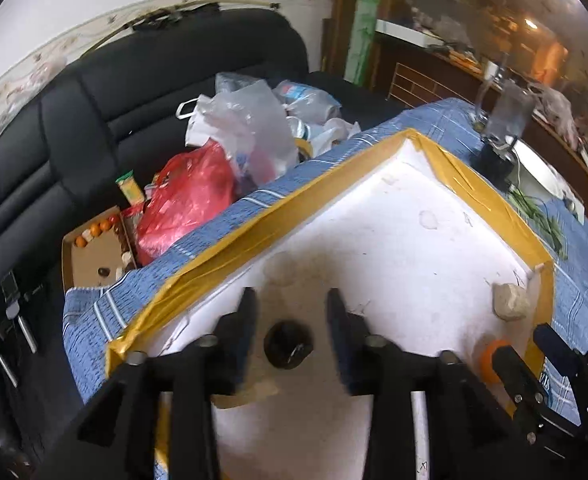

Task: Organize fruits
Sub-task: 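Carry the plum and orange to the tray and release both, then grasp the red date with the left gripper while the right grasps another orange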

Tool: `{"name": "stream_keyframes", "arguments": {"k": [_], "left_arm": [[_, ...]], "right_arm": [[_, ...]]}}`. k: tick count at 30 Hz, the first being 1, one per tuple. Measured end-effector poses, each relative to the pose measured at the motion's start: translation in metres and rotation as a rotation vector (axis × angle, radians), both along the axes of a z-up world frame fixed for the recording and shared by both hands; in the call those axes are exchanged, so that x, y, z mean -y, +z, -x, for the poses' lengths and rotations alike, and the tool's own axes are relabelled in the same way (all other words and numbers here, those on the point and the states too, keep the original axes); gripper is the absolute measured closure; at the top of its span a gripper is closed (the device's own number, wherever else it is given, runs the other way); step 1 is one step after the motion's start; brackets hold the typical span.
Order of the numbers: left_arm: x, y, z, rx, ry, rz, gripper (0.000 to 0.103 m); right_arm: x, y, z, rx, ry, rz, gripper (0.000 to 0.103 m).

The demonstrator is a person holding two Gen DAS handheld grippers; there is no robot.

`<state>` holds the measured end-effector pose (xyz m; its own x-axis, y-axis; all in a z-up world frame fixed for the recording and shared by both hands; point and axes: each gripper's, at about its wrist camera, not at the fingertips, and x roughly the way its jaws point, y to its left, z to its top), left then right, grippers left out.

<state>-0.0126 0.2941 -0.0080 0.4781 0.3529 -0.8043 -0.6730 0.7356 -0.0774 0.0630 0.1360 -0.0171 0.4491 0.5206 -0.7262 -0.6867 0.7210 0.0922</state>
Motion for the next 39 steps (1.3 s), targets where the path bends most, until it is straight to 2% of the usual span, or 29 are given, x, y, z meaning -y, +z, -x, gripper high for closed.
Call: {"name": "stream_keyframes", "arguments": {"k": [1,5,7,9,11,12,15,18,25,28,30,37,39], "left_arm": [[-0.001,0.001,0.003,0.01,0.01,0.008,0.052],[-0.002,0.01,0.015,0.052,0.041,-0.006,0.041],[-0.002,0.016,0.021,0.081,0.059,-0.002,0.033],[0.001,0.022,0.029,0.123,0.08,0.005,0.024],[0.009,0.029,0.034,0.161,0.089,0.0,0.021],[0.017,0.032,0.035,0.175,0.069,0.001,0.021],[0.042,0.037,0.03,0.197,-0.006,0.013,0.021],[0.087,0.039,0.018,0.21,-0.143,0.01,0.021],[0.188,0.024,-0.019,0.144,-0.458,-0.031,0.021],[0.22,0.014,-0.036,0.113,-0.549,-0.045,0.021],[0.234,0.009,-0.044,0.091,-0.586,-0.051,0.021],[0.288,-0.007,-0.078,0.041,-0.696,-0.058,0.021],[0.3,-0.011,-0.086,0.032,-0.721,-0.057,0.021]], "right_arm": [[0.002,0.001,0.001,0.002,-0.003,-0.003,0.038],[0.022,0.014,0.006,0.036,-0.026,-0.018,0.034],[0.039,0.021,0.009,0.048,-0.057,-0.032,0.029],[0.062,0.028,0.013,0.06,-0.094,-0.039,0.018],[0.085,0.032,0.017,0.063,-0.129,-0.051,0.011],[0.104,0.033,0.02,0.064,-0.163,-0.052,0.008],[0.151,0.031,0.025,0.061,-0.247,-0.051,0.007],[0.204,0.027,0.028,0.05,-0.343,-0.042,0.007],[0.321,0.01,0.019,0.029,-0.588,0.017,0.007],[0.351,0.0,0.004,0.006,-0.651,0.057,0.014],[0.363,-0.011,-0.013,-0.027,-0.671,0.088,0.027],[0.369,-0.026,-0.05,-0.047,-0.659,0.136,0.038],[0.37,-0.029,-0.057,-0.068,-0.654,0.124,0.055]]}}
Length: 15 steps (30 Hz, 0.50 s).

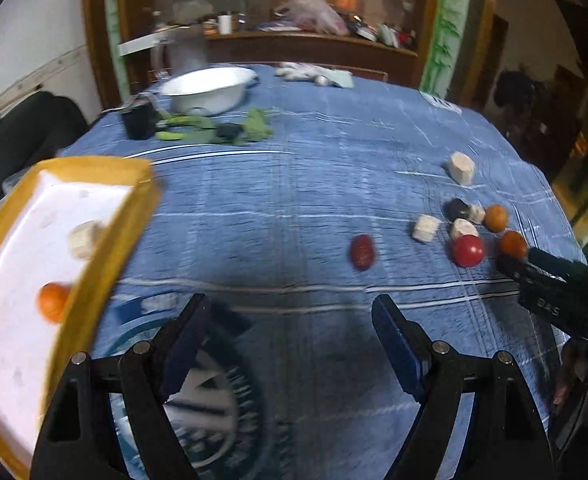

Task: Organize fruits
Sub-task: 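Grasp the red date with the left gripper while the right grasps another orange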

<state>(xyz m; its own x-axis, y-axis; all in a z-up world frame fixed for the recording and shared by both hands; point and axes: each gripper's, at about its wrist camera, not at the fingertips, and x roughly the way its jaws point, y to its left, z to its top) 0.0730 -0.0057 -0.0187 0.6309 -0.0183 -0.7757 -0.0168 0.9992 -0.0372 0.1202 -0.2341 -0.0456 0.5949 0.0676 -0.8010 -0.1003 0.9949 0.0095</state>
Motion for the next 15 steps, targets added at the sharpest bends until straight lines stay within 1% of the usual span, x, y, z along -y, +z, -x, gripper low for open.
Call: {"name": "stream_keyframes", "arguments": {"k": [1,2,3,6,9,10,11,12,13,14,15], "left_arm": [[0.009,-0.003,-0.006,-0.005,-0.017,-0.004,0.021],[0.014,-0.004,-0.011,-0.005,-0.026,-0.007,0.021],[0.019,-0.005,-0.015,-0.003,-0.029,-0.011,0.021],[0.031,-0.01,-0.03,-0.004,-0.032,-0.017,0.021],[0.038,-0.018,-0.043,-0.027,-0.034,-0.033,0.023],[0.039,-0.022,-0.046,-0.042,-0.036,-0.033,0.037],[0.04,-0.026,-0.049,-0.062,-0.038,-0.036,0.053],[0.041,-0.027,-0.049,-0.049,-0.038,-0.041,0.054],[0.041,-0.028,-0.049,-0.046,-0.038,-0.053,0.069],[0.04,-0.028,-0.049,-0.045,-0.048,-0.044,0.078],[0.039,-0.028,-0.048,-0.045,-0.053,-0.039,0.084]], "right_arm": [[0.001,-0.001,-0.001,-0.003,-0.002,-0.01,0.059],[0.002,0.0,-0.001,0.001,-0.007,-0.015,0.065],[0.006,0.0,-0.001,0.003,-0.012,-0.035,0.067],[0.009,-0.001,0.0,0.002,-0.015,-0.068,0.068],[0.01,0.0,0.0,0.002,-0.016,-0.086,0.068],[0.011,0.0,0.0,0.002,-0.016,-0.094,0.068],[0.011,0.0,0.0,0.003,-0.017,-0.1,0.068],[0.012,0.0,0.001,0.003,-0.017,-0.105,0.068],[0.012,0.0,0.0,0.004,-0.018,-0.106,0.068],[0.012,0.0,0.001,0.005,-0.019,-0.107,0.068],[0.012,0.001,0.001,0.007,-0.02,-0.107,0.068]]}}
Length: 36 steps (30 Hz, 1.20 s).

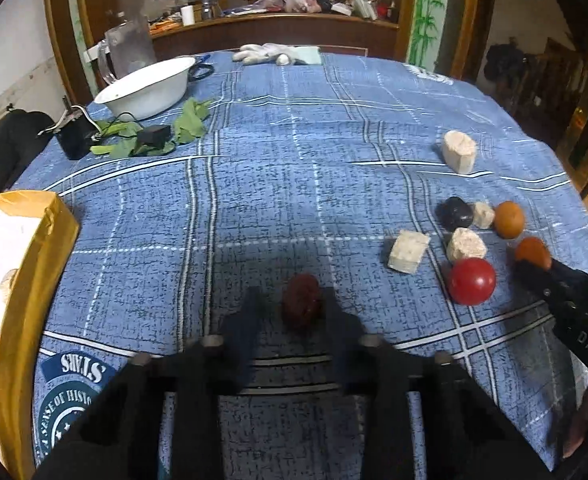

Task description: Organize fruits

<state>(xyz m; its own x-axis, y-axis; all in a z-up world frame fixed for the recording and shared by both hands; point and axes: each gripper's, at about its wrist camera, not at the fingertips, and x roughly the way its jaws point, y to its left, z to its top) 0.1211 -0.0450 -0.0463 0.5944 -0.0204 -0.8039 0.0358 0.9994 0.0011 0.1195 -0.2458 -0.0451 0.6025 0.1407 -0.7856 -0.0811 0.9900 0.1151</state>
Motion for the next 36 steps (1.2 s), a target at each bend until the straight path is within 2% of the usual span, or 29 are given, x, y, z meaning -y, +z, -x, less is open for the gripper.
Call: {"name": "stream_keyframes", "arguments": {"k": [11,23,36], "left_arm": [[-0.023,0.017,0.031,0.025,0.035,0.017,0.085],[-0.042,0.03,0.07,0.064,0.051,0.042,0.085],[-0.065,0.034,0.098,0.079,0.092,0.044,0.085]], "right_arm": [[-0.004,0.013,0.012,0.053,-0.01,0.05,0.068],[-0.023,0.045,0.073,0.115,0.023,0.047,0.068],[-0.063,0.042,0.105,0.116,0.099,0.009,0.067]]}}
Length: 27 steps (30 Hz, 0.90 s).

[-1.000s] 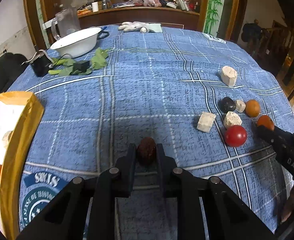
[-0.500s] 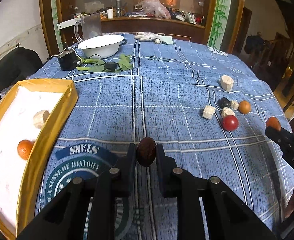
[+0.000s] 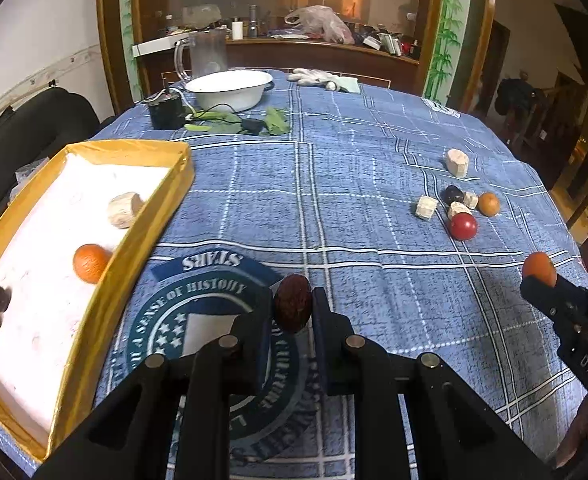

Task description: Organize fruits

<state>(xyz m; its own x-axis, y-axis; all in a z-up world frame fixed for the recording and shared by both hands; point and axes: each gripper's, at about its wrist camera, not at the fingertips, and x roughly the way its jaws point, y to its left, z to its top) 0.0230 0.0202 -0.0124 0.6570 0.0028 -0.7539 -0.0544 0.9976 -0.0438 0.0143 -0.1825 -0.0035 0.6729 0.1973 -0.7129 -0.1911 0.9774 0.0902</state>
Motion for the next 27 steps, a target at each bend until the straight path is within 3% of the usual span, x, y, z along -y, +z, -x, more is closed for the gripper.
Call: {"name": "stream_keyframes", "arguments": {"k": [14,27], "left_arm": [[-0.035,0.005,0.025,0.022,0.087,0.018,0.085],[-0.042,0.005,0.034,0.013,0.113,0.007,0.085]], "right_arm": [[-0.035,-0.002,0.016,0.003,0.082,-0.042,0.067],[-0.063,-0.002,0.018,-0.013,0.175,-0.089,0.067]]}}
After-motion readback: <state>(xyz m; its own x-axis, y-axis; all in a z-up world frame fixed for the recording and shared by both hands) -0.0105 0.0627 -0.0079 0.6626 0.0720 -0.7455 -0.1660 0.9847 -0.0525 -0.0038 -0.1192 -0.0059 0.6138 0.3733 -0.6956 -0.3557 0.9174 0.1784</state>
